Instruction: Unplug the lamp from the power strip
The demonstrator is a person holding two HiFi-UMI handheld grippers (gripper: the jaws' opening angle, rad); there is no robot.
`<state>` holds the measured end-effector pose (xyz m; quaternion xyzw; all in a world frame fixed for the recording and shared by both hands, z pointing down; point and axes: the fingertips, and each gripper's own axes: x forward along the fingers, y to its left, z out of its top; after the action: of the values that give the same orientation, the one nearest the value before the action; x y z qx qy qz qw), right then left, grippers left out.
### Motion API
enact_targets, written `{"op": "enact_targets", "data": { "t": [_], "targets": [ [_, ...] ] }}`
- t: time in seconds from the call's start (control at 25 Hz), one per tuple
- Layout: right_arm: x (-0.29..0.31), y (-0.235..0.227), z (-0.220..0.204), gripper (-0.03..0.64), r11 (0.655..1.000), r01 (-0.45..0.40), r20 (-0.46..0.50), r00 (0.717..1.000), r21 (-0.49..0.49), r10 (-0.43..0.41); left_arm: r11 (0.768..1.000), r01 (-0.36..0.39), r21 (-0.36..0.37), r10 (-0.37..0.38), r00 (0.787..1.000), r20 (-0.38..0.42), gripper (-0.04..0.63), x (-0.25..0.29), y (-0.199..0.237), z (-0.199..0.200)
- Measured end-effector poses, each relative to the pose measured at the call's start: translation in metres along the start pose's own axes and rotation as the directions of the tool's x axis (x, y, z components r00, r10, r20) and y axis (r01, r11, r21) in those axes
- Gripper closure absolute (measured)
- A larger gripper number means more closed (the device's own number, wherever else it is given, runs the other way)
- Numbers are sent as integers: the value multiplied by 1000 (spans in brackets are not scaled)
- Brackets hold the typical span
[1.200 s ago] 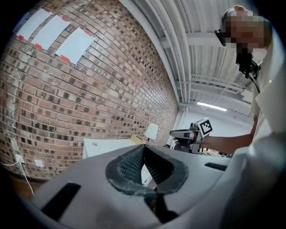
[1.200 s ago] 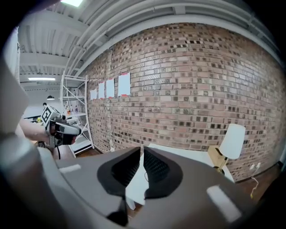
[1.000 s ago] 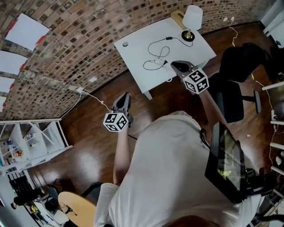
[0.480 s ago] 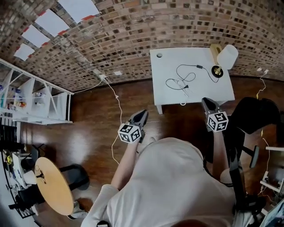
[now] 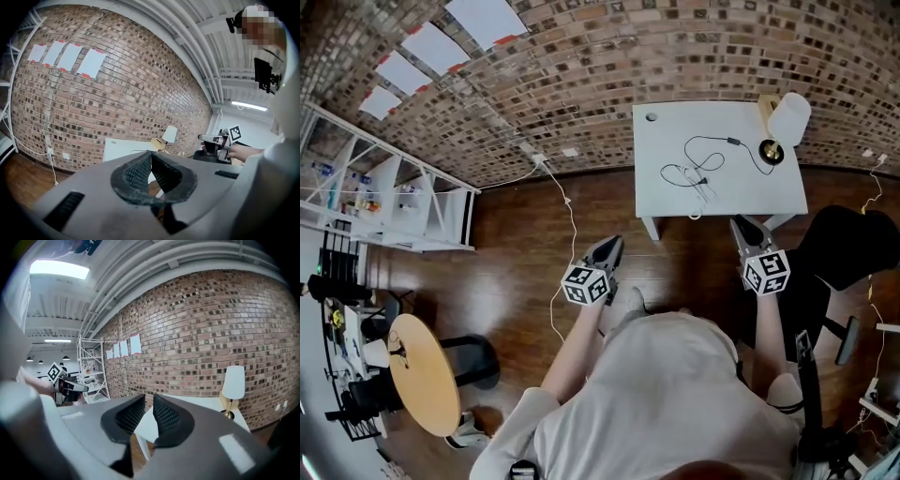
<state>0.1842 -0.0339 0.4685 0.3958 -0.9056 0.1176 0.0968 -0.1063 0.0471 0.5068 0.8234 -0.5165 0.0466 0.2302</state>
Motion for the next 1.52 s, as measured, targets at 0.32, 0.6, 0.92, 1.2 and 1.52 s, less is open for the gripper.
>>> {"op": "enact_targets", "data": {
  "t": [0.32,0.6,0.92,1.2,1.52],
  "targets": [
    [-53,-9,-48,569,1000,15,-35,999,18,-15,1000,-24,14,24,1000,-18,570,-11,-54,-25],
    [-73,-27,-61,565,992,127,-24,992,6,-127,999,-41,2,41,999,-22,551,-29,-78,-46],
    [-86,1,-50,566,986,164,13,986,-21,-164,1000,-7,-1,7,1000,14,537,-48,-74,-53],
    [-80,51,-49,566,977,207,-30,977,-51,-209,996,85,23,-85,996,14,528,-93,-58,-41],
    [-67,145,-52,565,967,254,-66,965,-25,-255,983,179,40,-180,984,14,528,-169,-15,-47]
  ]
}}
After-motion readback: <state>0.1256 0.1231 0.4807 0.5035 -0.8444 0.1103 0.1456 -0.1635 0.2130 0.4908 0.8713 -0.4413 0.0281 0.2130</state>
